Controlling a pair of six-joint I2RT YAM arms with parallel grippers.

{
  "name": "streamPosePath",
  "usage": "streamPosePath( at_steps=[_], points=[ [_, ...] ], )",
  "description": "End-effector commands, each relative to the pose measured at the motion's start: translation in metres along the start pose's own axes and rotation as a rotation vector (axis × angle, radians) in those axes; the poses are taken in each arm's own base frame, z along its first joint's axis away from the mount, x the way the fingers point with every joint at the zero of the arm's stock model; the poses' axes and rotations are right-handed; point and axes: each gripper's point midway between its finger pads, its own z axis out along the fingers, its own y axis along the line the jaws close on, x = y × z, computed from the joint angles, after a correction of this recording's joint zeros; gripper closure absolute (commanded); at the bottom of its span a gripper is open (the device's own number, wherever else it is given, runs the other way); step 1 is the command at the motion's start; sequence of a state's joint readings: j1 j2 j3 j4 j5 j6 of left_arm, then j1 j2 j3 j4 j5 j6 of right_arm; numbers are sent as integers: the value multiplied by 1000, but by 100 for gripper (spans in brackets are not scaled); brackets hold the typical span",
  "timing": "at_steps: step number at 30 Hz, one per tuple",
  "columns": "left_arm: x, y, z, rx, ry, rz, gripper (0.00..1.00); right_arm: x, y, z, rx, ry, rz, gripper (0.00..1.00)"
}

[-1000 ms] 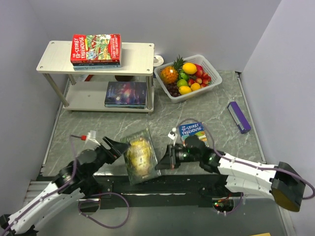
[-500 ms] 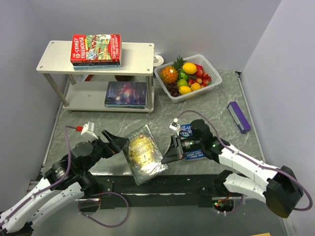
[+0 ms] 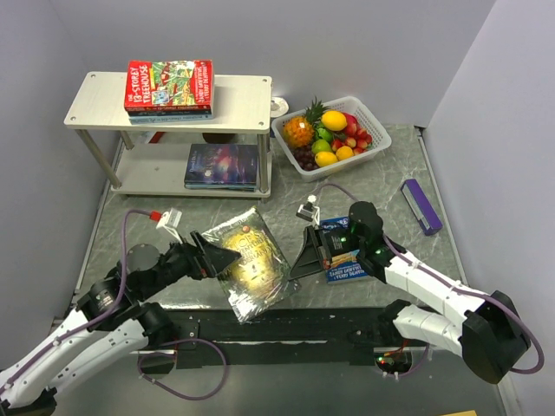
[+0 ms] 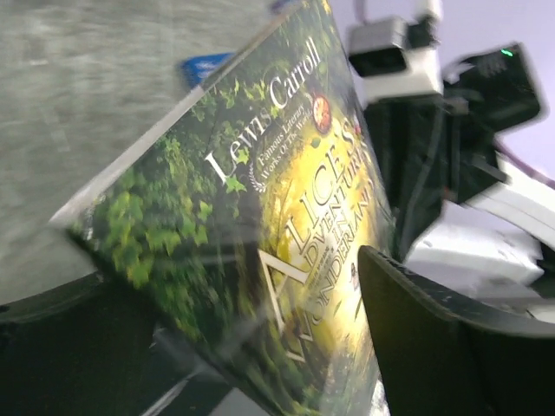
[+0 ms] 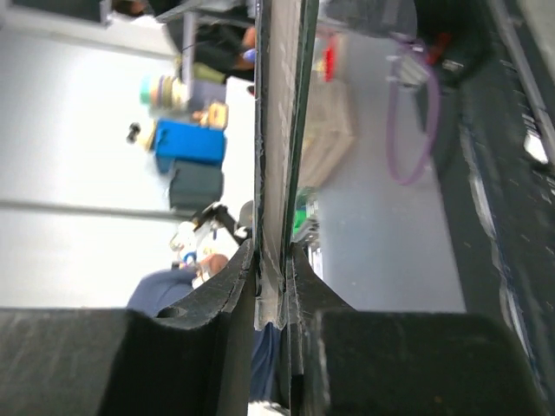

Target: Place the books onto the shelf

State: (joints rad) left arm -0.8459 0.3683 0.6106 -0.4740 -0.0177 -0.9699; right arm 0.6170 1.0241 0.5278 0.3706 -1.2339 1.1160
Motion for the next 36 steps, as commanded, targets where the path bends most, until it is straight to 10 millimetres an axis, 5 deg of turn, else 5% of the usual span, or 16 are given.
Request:
streamPosePath(
  at_steps=[1, 6, 10, 12, 13, 14, 15, 17, 21, 26, 36],
  points=[
    [1, -49, -8, 268, 14, 30, 13, 6, 54, -8, -163, 54, -230, 100],
    [5, -72, -19, 446, 13, 9, 50, 8, 59, -9, -173, 65, -246, 100],
    [6, -78, -23, 505, 6, 0, 99, 5, 54, -8, -157, 67, -232, 100],
    [2, -80, -23, 517, -18, -3, 99, 1, 46, -6, -123, 62, -194, 100],
    [0, -76, -21, 498, -32, -19, 99, -7, 49, -5, -103, 41, -210, 87],
    [-2, -65, -17, 441, -54, -42, 99, -17, 42, -5, -67, 3, -306, 59],
    [-7, -56, -14, 399, -89, -66, 99, -28, 15, -5, 90, -79, -154, 47],
    [-27, -30, -11, 287, -226, -176, 99, -56, 11, -12, 257, -187, -274, 32],
    [-47, 33, -10, 84, -432, -417, 99, -99, -3, -37, 488, -446, -279, 28],
    [-74, 69, -22, -19, -653, -547, 99, -133, -8, -60, 596, -651, -303, 29],
    [-127, 48, -23, -148, -815, -329, 99, -155, -8, -70, 614, -745, -311, 33]
  ],
)
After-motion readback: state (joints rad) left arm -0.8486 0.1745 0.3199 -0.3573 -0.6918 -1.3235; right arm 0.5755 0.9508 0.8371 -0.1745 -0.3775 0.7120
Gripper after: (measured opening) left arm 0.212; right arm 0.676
